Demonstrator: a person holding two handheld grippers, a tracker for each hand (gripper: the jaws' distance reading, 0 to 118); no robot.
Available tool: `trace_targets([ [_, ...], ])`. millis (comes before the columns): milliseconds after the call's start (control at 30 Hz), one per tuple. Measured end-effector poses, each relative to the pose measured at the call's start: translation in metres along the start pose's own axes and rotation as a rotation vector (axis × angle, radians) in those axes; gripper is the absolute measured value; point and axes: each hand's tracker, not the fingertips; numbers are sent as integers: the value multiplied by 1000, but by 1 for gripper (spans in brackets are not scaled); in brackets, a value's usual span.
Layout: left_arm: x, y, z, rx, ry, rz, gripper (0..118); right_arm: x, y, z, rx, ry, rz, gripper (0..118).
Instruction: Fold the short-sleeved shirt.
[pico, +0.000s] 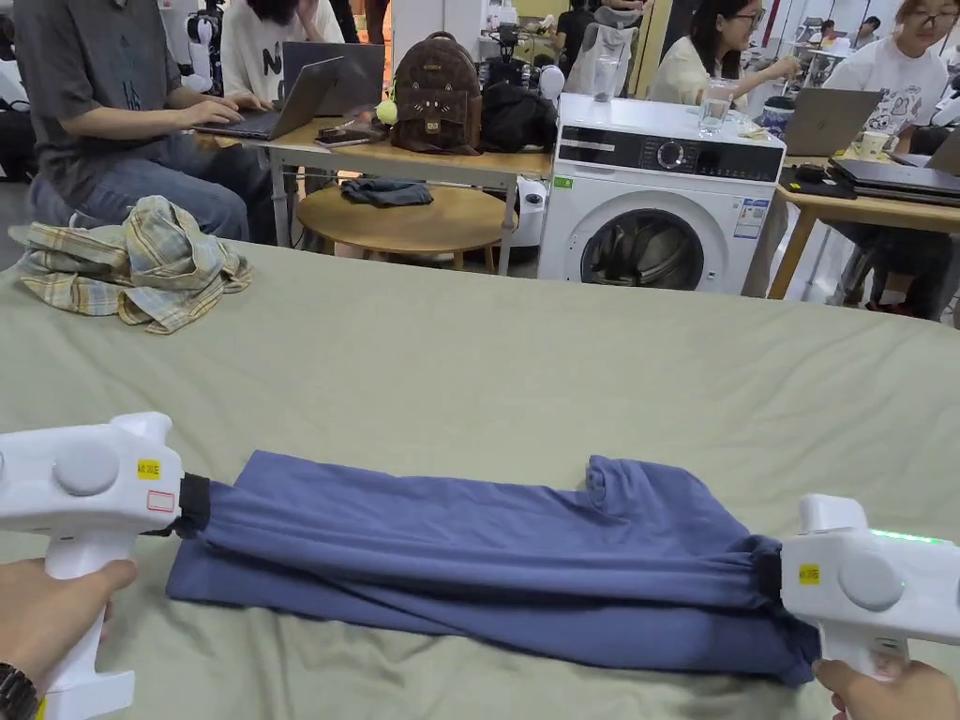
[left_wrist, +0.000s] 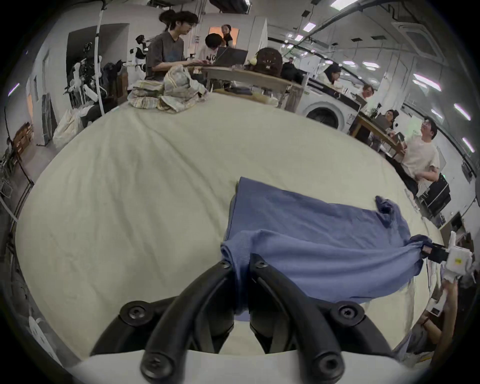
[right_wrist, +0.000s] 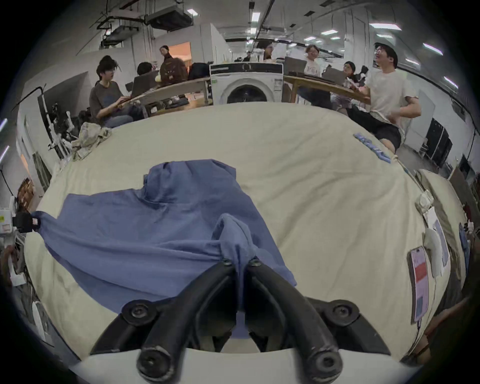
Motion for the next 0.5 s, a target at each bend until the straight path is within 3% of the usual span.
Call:
trace_targets([
  [167, 4, 2, -27, -60, 31, -35, 3, -3, 0, -17, -18, -14, 6, 5],
  [200, 4, 1, -30, -64, 34, -34, 3, -5, 0, -18, -16, -24, 16, 8],
  [233, 5, 2, -29, -70, 37, -36, 4, -7, 0, -17, -2, -43, 24, 19],
  [367, 8, -3, -21, -37, 37, -37, 25, -11, -1, 5, 117, -32, -22, 42],
  [433, 11, -7, -11, 12, -17, -13, 35, -17, -2, 20, 185, -28, -36, 43],
  [500, 19, -13, 3, 65, -54, -17, 36, -29, -5, 36, 253, -21, -36, 43],
])
